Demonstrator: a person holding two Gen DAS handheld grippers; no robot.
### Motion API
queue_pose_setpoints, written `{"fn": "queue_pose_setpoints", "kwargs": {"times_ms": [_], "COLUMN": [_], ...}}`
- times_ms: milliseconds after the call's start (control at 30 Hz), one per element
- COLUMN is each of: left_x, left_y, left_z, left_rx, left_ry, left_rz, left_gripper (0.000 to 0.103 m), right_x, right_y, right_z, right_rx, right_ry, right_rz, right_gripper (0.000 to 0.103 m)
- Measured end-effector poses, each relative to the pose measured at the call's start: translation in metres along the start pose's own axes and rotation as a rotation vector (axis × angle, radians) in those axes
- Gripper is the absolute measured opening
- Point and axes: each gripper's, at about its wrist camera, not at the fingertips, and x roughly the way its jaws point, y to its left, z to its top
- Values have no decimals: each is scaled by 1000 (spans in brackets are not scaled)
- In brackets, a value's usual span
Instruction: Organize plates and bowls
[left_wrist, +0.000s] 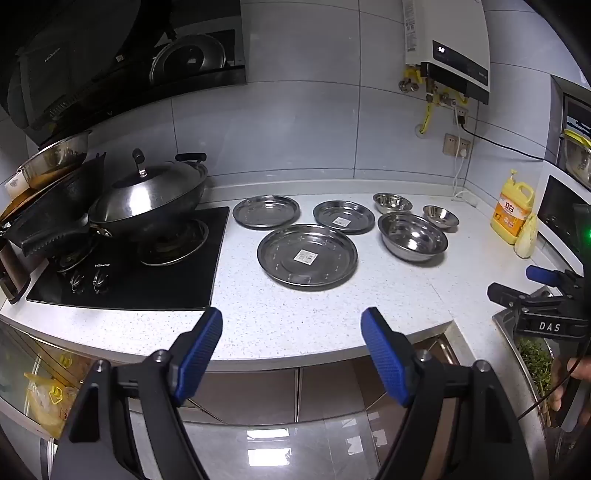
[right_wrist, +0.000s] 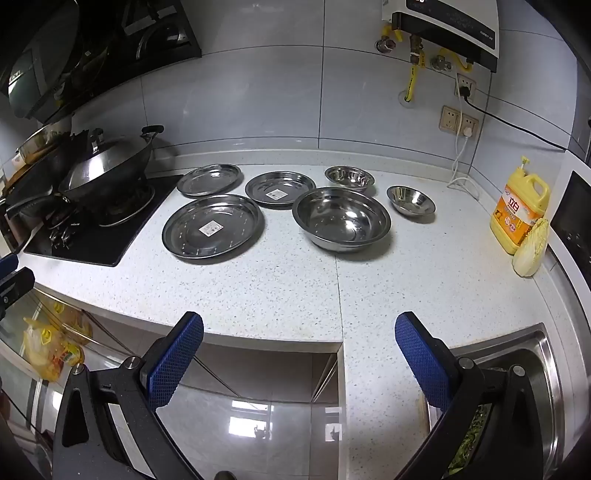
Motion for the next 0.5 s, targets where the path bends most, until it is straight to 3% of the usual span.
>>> {"fn": "queue_pose_setpoints", "kwargs": {"times_ms": [500], "left_x": [5], "left_y": [-8], "left_z": [-3], "left_rx": [-14], "left_ry": [20], "left_rz": [-7], "left_gripper": [77], "right_x": [-2], "right_y": [-2], "right_z": [0], "right_rx": [4], "right_ry": [0], "right_rz": [1], "right_gripper": [102]}}
